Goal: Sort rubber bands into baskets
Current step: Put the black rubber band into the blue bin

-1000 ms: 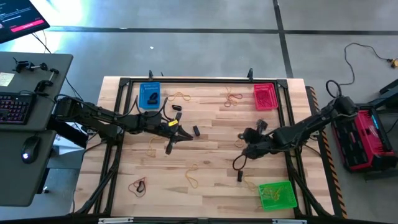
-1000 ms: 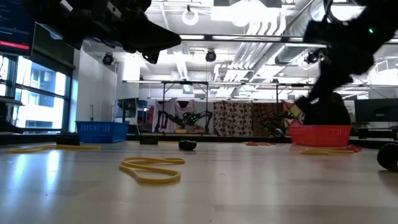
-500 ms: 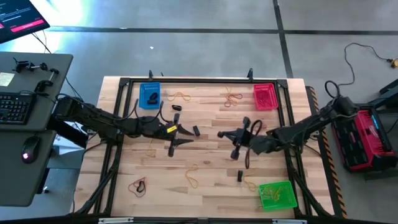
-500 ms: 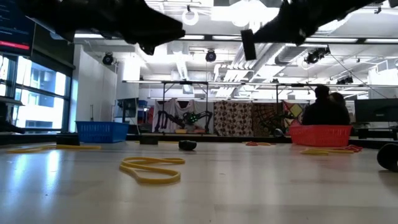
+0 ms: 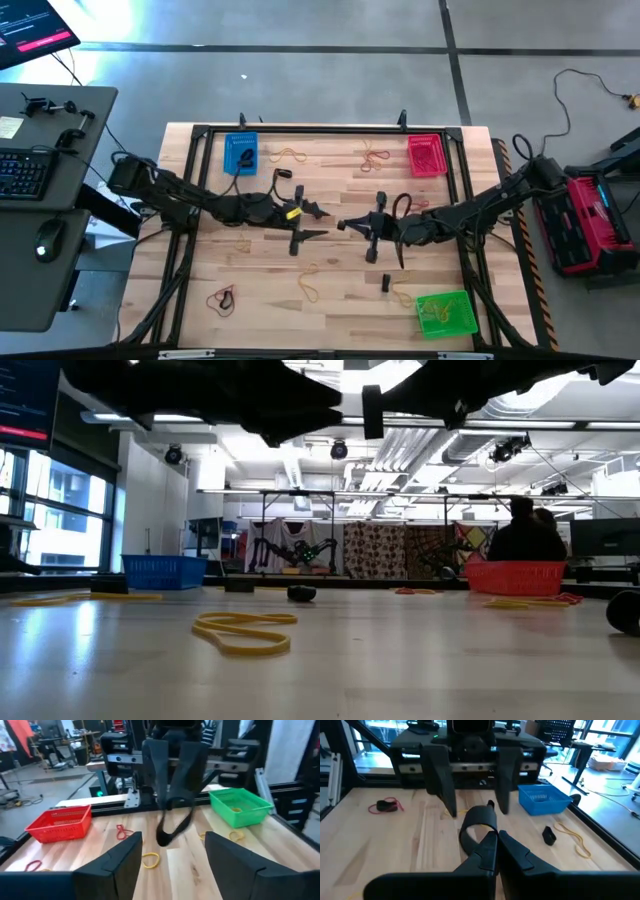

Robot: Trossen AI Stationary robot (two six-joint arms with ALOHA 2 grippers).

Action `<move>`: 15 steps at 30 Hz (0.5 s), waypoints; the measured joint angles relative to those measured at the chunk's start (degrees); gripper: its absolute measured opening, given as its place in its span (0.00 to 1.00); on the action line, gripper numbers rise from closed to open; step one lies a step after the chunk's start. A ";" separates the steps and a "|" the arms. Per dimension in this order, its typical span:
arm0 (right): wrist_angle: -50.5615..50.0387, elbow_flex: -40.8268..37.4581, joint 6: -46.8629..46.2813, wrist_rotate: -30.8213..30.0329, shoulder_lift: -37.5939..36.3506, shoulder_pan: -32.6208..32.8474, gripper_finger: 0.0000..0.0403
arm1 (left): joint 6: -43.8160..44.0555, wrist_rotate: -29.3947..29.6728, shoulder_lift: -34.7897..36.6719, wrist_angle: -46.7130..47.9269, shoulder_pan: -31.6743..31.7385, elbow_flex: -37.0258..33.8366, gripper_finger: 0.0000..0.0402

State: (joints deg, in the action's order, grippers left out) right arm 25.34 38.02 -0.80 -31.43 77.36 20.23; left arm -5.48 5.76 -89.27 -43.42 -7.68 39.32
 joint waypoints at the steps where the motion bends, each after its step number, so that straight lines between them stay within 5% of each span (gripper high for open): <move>1: 0.48 0.00 0.00 0.06 0.00 0.00 0.00 | -0.34 0.18 -0.61 0.22 0.02 0.69 0.53; 15: 5.79 0.00 1.08 3.73 -0.02 0.00 0.00 | -2.22 -3.94 -6.84 0.24 -0.28 6.92 0.51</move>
State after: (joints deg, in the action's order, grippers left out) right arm 31.14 38.02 0.28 -27.70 77.34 20.23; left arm -7.70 1.83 -96.12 -43.18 -7.97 46.24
